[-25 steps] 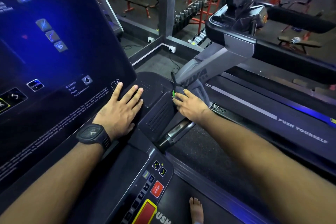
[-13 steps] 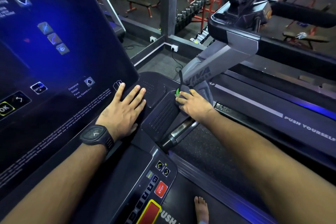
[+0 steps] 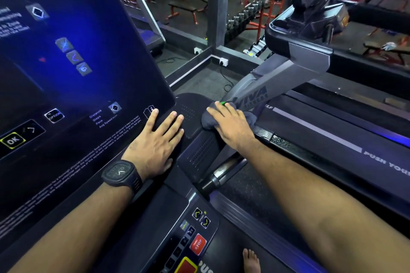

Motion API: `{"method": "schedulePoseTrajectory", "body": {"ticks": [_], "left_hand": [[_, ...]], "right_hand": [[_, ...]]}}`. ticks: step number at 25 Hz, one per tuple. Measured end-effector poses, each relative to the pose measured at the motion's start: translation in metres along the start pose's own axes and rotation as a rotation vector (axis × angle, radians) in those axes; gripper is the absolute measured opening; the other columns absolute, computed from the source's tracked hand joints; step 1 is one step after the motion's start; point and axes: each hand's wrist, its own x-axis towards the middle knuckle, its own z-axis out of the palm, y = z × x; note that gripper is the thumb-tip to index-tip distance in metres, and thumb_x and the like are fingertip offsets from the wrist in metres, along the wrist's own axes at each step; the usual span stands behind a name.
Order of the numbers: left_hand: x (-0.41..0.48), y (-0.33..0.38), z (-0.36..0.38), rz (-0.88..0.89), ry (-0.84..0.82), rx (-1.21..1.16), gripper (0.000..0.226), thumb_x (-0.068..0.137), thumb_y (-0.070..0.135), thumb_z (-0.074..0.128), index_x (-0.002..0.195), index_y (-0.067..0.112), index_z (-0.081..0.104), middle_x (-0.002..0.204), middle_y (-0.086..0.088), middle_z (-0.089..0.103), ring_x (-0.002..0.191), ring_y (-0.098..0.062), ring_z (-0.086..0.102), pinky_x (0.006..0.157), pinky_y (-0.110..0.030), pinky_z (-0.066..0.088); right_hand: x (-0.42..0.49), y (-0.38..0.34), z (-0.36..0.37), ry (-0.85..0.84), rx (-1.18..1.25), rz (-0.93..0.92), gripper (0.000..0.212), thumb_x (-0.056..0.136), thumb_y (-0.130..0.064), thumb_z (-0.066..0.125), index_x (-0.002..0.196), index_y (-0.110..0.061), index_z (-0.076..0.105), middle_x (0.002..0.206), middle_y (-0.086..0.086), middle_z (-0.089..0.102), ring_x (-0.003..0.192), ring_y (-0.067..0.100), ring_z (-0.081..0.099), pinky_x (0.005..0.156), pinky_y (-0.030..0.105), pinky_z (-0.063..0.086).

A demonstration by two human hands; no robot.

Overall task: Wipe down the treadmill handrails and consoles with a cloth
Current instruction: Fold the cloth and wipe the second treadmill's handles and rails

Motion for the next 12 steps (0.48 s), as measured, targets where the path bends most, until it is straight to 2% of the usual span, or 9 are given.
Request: {"method": "schedulePoseTrajectory", "body": {"ticks": [2, 3, 6, 8, 12], "left_hand": [[0.000, 0.001, 0.000, 0.000, -0.003, -0.008, 0.086, 0.090, 0.058, 0.044, 0.157, 0.014, 0.015, 0.164, -0.019, -0.007, 0.151, -0.036, -0.008, 0.113, -0.068, -0.010], [0.000, 0.001, 0.000, -0.004, -0.003, -0.011, 0.085, 0.090, 0.058, 0.044, 0.157, 0.014, 0.015, 0.164, -0.019, -0.007, 0.151, -0.036, -0.008, 0.113, -0.068, -0.010], [0.001, 0.002, 0.000, -0.006, -0.008, -0.013, 0.085, 0.091, 0.058, 0.042, 0.158, 0.015, 0.013, 0.164, -0.019, -0.011, 0.151, -0.035, -0.010, 0.113, -0.067, -0.015], [0.001, 0.000, -0.001, -0.014, -0.011, -0.014, 0.085, 0.089, 0.058, 0.045, 0.157, 0.015, 0.017, 0.164, -0.019, -0.007, 0.152, -0.035, -0.007, 0.113, -0.066, -0.016], [0.003, -0.005, -0.004, 0.008, -0.044, 0.010, 0.085, 0.082, 0.057, 0.052, 0.152, 0.013, 0.033, 0.163, -0.019, 0.012, 0.151, -0.035, 0.011, 0.114, -0.067, -0.008]], "right_hand": [[0.013, -0.011, -0.002, 0.044, 0.075, 0.248, 0.058, 0.101, -0.029, 0.047, 0.156, -0.024, 0.027, 0.162, 0.006, 0.025, 0.144, 0.031, 0.031, 0.111, 0.054, 0.035], [0.018, -0.022, -0.002, 0.049, 0.081, 0.278, 0.058, 0.101, -0.032, 0.047, 0.155, -0.023, 0.027, 0.162, 0.007, 0.026, 0.143, 0.031, 0.033, 0.110, 0.054, 0.036], [0.021, -0.040, 0.011, 0.018, 0.002, 0.039, 0.059, 0.101, -0.047, 0.041, 0.155, -0.029, 0.025, 0.164, 0.003, 0.023, 0.146, 0.030, 0.029, 0.112, 0.056, 0.032], [0.031, -0.027, 0.007, -0.034, 0.007, -0.002, 0.061, 0.100, -0.059, 0.032, 0.155, -0.035, 0.024, 0.164, -0.002, 0.022, 0.148, 0.028, 0.024, 0.111, 0.057, 0.031], [0.047, -0.043, 0.003, -0.040, 0.068, 0.426, 0.059, 0.103, -0.052, 0.035, 0.156, -0.027, 0.025, 0.163, 0.008, 0.024, 0.146, 0.037, 0.025, 0.110, 0.061, 0.029]]}}
